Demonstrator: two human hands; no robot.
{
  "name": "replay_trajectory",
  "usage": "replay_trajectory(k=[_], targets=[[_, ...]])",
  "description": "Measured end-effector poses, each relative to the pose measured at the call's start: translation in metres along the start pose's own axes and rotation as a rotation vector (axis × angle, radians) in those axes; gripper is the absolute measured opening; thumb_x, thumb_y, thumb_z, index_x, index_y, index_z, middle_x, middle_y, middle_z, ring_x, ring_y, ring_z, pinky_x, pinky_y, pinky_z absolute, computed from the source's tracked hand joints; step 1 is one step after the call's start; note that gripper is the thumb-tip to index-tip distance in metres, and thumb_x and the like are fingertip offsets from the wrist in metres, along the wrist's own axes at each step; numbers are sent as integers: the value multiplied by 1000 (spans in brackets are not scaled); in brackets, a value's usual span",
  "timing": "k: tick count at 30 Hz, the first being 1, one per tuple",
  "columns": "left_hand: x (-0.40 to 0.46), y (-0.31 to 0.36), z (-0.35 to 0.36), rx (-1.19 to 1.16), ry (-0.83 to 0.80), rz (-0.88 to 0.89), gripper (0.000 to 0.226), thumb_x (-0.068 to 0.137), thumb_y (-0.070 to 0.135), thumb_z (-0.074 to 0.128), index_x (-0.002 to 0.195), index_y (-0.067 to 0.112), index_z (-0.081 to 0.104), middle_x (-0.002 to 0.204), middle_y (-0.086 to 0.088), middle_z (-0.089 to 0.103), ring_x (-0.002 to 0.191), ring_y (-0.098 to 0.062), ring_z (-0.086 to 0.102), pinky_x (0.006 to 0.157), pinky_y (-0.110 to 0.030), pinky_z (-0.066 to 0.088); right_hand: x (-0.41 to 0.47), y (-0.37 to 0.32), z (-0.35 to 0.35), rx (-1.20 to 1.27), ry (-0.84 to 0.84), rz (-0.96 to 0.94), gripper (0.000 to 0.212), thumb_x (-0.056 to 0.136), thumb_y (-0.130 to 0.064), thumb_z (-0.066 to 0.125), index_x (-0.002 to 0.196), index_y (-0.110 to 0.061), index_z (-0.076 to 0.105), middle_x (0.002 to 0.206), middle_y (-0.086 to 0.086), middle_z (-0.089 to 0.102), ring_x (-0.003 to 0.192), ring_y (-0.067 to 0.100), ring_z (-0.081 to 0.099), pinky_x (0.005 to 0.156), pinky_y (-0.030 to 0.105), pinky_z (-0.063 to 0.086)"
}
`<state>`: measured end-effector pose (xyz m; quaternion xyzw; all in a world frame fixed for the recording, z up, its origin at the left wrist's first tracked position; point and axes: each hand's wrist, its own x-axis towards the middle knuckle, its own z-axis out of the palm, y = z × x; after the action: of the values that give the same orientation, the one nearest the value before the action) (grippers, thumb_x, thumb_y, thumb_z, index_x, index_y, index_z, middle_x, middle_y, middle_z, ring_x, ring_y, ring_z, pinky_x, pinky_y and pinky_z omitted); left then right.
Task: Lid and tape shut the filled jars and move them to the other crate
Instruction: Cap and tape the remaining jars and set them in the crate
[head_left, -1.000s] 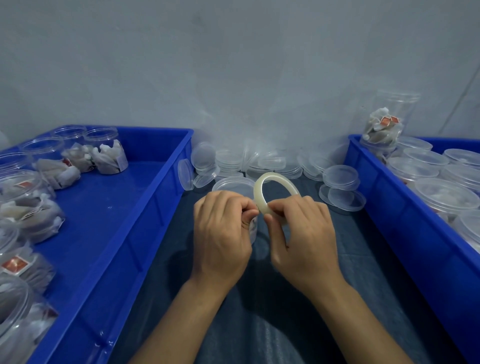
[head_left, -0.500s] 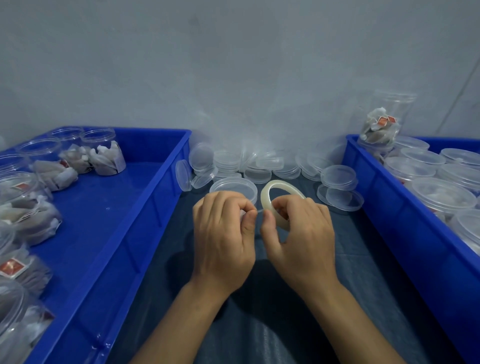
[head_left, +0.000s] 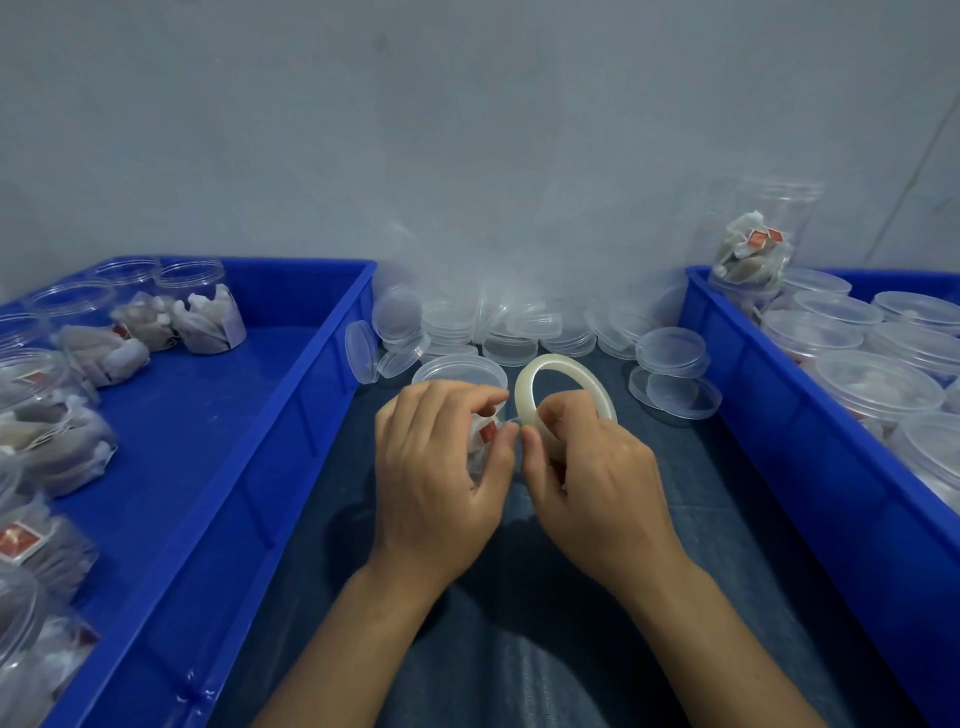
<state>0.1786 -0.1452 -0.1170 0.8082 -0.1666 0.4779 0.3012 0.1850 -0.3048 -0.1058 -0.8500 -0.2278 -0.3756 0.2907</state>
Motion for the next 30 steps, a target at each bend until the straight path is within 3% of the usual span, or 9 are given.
replay_trajectory(k=[2,10,24,30], targets=[[0,0,0,12,3,18,18,102,31,66,118,23,68,110,11,67,104,-15,59,91,-36,43,1,-1,-1,-15,-3,-10,22,101,-36,51,97,-14,54,64,-3,60,52,32,52,51,34,36],[-1,1,1,19,45,30,10,102,25,70,97,18,75,98,8,70,94,-19,62,84,-45,46,3,-2,-4,-60,24,-20,19,99,-31,55,93,-13,57,59,-7,55,50,27,49,60,27,15],[-4,3,1,119,122,54,18,104,30,70,90,19,74,95,11,71,95,-20,62,87,-41,45,2,-4,-1,-70,63,11,19,100,-34,54,96,-15,57,58,-8,54,50,24,50,56,28,27],[-9,11,-1,209,155,-18,15,100,30,73,88,21,73,89,14,69,90,-18,58,80,-41,42,4,-7,2,-117,31,8,27,100,-33,56,119,-15,62,54,-9,48,49,24,49,53,29,33]])
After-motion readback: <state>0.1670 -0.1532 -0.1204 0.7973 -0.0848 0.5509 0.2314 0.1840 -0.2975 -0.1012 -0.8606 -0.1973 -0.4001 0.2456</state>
